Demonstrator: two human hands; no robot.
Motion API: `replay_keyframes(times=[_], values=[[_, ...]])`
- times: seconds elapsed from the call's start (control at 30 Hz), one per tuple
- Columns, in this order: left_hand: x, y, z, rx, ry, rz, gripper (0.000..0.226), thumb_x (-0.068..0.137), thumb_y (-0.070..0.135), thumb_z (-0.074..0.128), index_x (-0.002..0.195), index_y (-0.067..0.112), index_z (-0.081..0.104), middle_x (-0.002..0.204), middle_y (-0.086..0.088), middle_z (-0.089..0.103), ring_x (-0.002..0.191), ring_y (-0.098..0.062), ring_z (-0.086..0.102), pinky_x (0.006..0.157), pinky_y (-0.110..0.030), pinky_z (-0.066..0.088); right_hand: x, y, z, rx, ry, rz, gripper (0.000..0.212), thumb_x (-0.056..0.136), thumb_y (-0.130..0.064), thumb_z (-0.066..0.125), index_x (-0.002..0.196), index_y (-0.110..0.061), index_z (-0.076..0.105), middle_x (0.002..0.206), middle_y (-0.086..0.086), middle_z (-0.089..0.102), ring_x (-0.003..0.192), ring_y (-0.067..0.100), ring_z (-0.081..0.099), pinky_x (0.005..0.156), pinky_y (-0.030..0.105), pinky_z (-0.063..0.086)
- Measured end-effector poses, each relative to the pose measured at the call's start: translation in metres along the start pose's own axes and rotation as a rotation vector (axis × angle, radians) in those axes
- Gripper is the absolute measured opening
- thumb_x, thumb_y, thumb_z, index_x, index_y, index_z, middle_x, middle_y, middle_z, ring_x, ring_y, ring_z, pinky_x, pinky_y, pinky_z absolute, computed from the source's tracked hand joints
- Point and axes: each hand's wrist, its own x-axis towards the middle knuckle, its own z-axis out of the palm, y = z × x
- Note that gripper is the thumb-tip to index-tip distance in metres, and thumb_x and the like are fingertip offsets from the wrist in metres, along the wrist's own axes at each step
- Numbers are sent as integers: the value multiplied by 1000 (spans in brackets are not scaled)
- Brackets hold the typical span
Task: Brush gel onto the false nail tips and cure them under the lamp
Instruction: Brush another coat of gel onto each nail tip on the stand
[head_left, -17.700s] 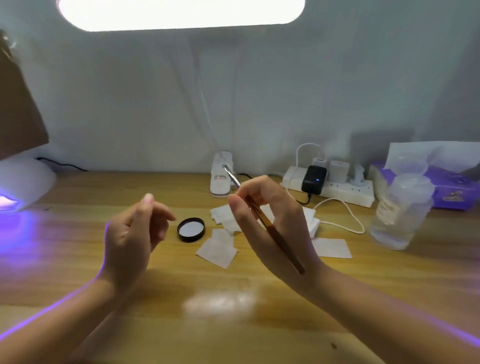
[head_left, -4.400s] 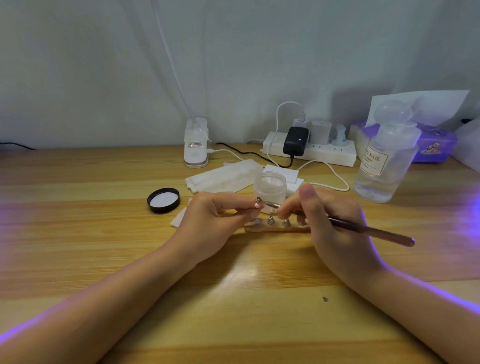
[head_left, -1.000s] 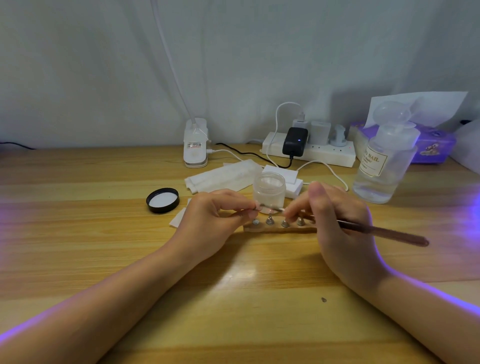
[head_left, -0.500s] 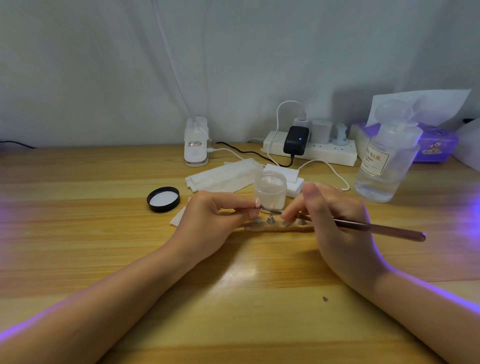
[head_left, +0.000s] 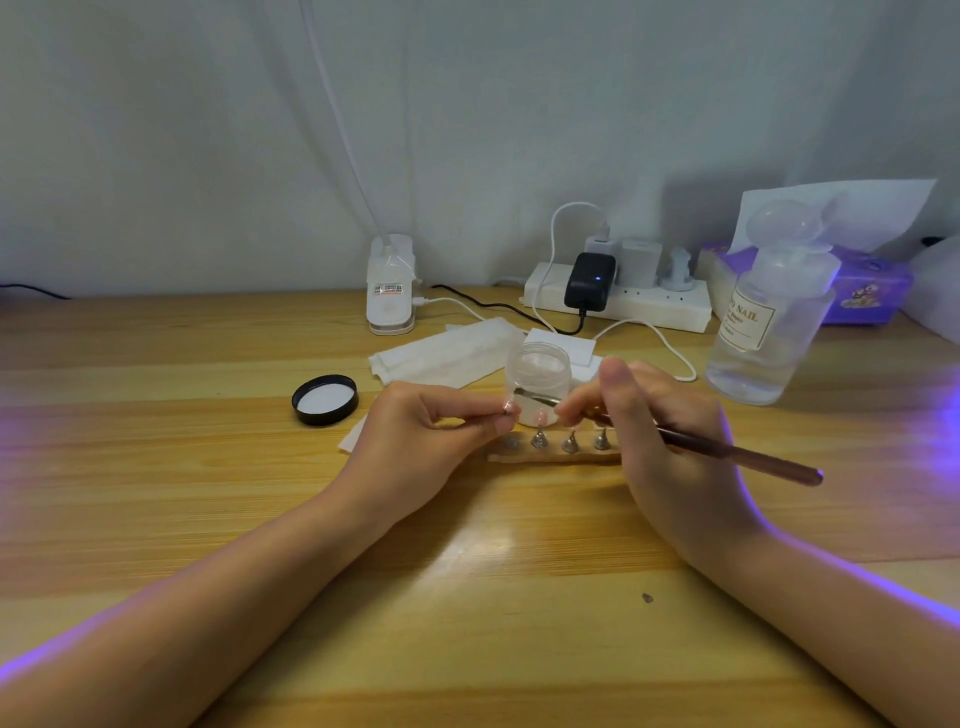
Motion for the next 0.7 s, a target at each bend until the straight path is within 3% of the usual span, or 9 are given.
replay_keyframes(times=[0.13,0.3,0.47,0.63,0.7], values=[[0,0,0,8,-12,-2,16,74,12,73,82,26,74,81,19,71,84,5,65,72,-5,44,-2,0,0,-17,-45,-43,45,91,-32,35,65,-16,67,64,-9,63,66,10,57,71,27,41],[0,1,0,8,-16,-7,15,73,14,73,82,27,74,82,21,70,86,6,64,73,-4,44,-1,0,0,11,1,25,39,90,-36,35,66,-23,63,67,-6,63,71,7,58,72,21,43],[0,2,0,43,-17,-4,16,74,12,73,82,27,73,82,20,70,85,5,64,74,-5,45,-3,-2,-1,16,-60,-27,43,90,-33,36,64,-17,66,64,-6,63,66,8,57,71,33,42],[-1,4,-1,67,-27,11,16,75,15,72,84,29,72,83,23,69,83,7,62,69,-2,42,-1,0,-4,138,28,87,36,94,-32,46,72,-13,67,67,-4,66,65,4,61,65,13,43],[-1,5,-1,66,-31,20,16,76,15,72,84,29,72,83,22,69,82,7,62,67,-1,42,0,2,-3,147,56,117,37,93,-37,42,77,-15,67,69,-3,68,63,5,61,60,12,44]])
